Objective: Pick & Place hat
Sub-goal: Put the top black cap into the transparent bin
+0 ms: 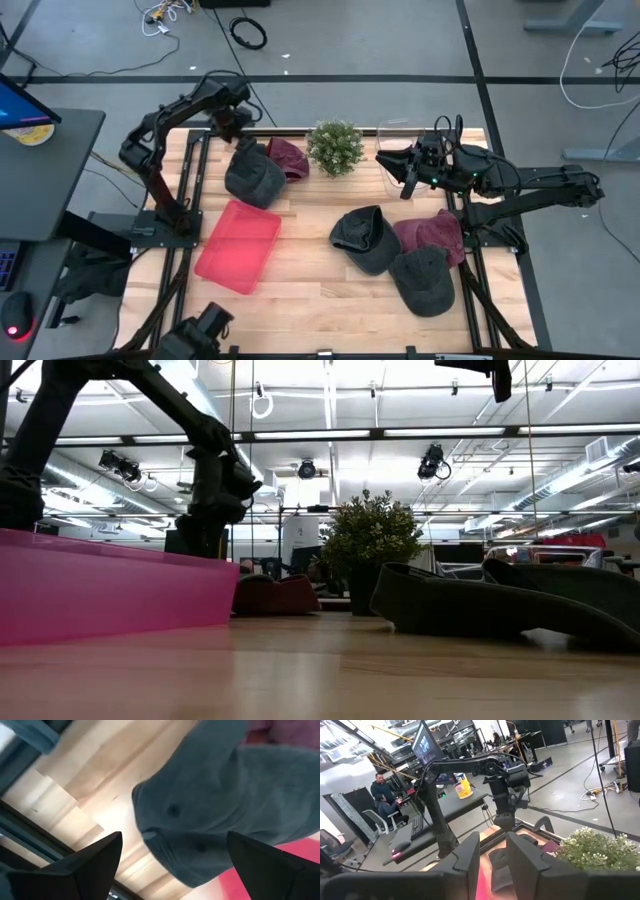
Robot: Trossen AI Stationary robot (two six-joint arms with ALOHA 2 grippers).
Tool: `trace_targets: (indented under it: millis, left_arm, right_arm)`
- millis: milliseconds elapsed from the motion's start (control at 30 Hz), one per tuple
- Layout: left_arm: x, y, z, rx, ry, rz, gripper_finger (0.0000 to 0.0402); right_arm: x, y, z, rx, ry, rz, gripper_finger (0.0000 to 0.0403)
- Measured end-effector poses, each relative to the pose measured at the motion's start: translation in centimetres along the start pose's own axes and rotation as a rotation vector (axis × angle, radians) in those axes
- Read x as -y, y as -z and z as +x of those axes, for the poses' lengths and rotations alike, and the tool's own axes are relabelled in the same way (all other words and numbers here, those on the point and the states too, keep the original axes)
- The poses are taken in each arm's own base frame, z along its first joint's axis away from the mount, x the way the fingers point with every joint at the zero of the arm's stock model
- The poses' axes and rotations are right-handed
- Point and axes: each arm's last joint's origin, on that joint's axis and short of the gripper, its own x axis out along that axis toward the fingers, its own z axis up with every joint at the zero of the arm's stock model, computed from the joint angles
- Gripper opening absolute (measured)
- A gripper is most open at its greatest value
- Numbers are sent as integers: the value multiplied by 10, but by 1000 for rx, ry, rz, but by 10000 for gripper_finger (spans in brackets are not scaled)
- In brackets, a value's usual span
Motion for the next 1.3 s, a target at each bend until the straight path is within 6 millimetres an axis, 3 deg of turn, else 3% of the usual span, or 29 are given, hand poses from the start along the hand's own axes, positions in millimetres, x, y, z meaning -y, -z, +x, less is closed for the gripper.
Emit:
trace_targets:
  millis: [367, 833, 1000, 1133, 1300]
  left_arm:
    - [-19, 24, 55, -72, 80, -36, 362]
    - [-21, 8, 54, 102, 98, -73, 362]
    - [-21, 11, 54, 76, 104, -71, 355]
    - [-19, 18, 54, 13, 136, -40, 322]
    - [-17, 20, 54, -7, 186, -34, 248]
  right_arm:
    - [0, 0, 0, 0, 1, 3, 101]
    - [0, 0, 0, 3, 0, 30, 101]
    - [0, 0, 0, 4, 3, 30, 101]
    - [0, 0, 0, 3, 4, 27, 101]
    - [0, 0, 0, 3, 5, 10, 101]
